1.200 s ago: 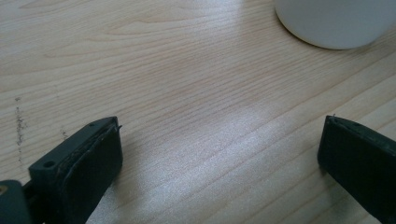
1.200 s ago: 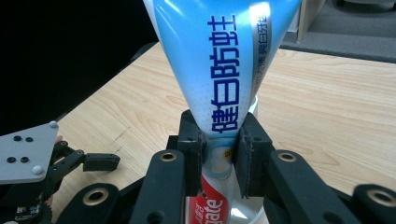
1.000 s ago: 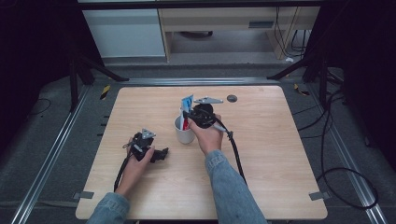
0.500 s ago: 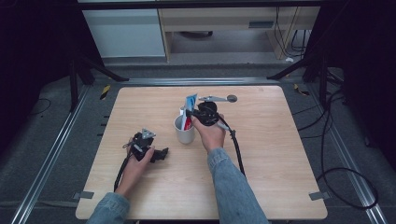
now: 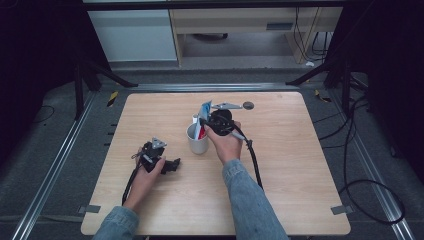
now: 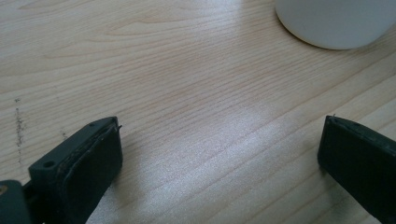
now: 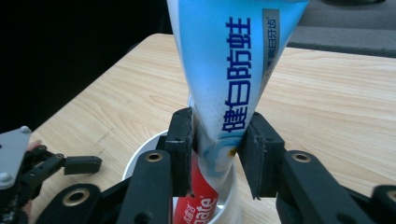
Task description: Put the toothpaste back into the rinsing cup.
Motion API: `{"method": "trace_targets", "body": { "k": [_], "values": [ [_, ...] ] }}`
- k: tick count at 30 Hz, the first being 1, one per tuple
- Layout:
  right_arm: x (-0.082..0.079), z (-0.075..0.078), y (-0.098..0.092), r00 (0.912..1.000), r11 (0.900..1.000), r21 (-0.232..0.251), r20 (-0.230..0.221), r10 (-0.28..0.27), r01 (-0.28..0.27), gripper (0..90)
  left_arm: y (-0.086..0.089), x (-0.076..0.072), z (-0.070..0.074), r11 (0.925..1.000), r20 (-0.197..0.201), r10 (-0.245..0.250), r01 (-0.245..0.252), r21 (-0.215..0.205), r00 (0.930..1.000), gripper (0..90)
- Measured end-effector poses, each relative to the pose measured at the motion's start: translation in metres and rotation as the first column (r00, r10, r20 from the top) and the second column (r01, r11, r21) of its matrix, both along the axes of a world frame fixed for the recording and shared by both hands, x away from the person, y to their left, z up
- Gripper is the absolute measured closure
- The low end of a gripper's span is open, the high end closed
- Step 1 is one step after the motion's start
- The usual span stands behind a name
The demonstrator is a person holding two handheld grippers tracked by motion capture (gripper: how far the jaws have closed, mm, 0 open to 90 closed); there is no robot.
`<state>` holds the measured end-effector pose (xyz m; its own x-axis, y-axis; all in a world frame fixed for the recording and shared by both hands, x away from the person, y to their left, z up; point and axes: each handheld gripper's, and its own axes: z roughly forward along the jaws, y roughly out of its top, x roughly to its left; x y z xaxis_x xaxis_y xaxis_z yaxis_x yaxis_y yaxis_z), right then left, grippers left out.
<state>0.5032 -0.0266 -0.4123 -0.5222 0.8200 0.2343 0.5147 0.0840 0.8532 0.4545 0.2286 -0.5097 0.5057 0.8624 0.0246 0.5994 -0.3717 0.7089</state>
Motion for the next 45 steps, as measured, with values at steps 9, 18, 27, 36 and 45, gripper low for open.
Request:
{"method": "trace_targets", "body": {
  "k": [9, 18, 27, 36, 45],
  "values": [
    [-0.001, -0.001, 0.001, 0.9999, 0.999, -0.041, 0.016, -0.002, 0.002, 62.8, 0.000, 0.000, 0.000, 1.0000, 0.000, -0.001, 0.001, 0.000, 1.0000, 0.0],
    [-0.003, 0.000, 0.003, 0.9998, 0.997, -0.082, 0.021, 0.003, -0.002, 56.1, 0.000, 0.000, 0.000, 1.0000, 0.000, -0.002, 0.002, 0.000, 1.0000, 0.0],
    [-0.008, 0.004, 0.004, 0.9983, 0.990, -0.142, 0.057, -0.008, 0.016, 47.2, 0.000, 0.000, 0.000, 1.0000, 0.000, -0.001, 0.001, 0.000, 1.0000, 0.0],
    [-0.011, 0.009, 0.005, 0.9966, 0.982, -0.183, 0.079, -0.024, 0.038, 38.2, 0.000, 0.000, 0.000, 1.0000, 0.000, -0.002, 0.002, 0.000, 1.0000, 0.0],
    [-0.016, 0.015, 0.006, 0.9938, 0.971, -0.230, 0.099, -0.050, 0.071, 31.5, 0.000, 0.000, 0.000, 1.0000, 0.001, 0.000, 0.000, -0.002, 1.0000, 0.0]
  ]
}}
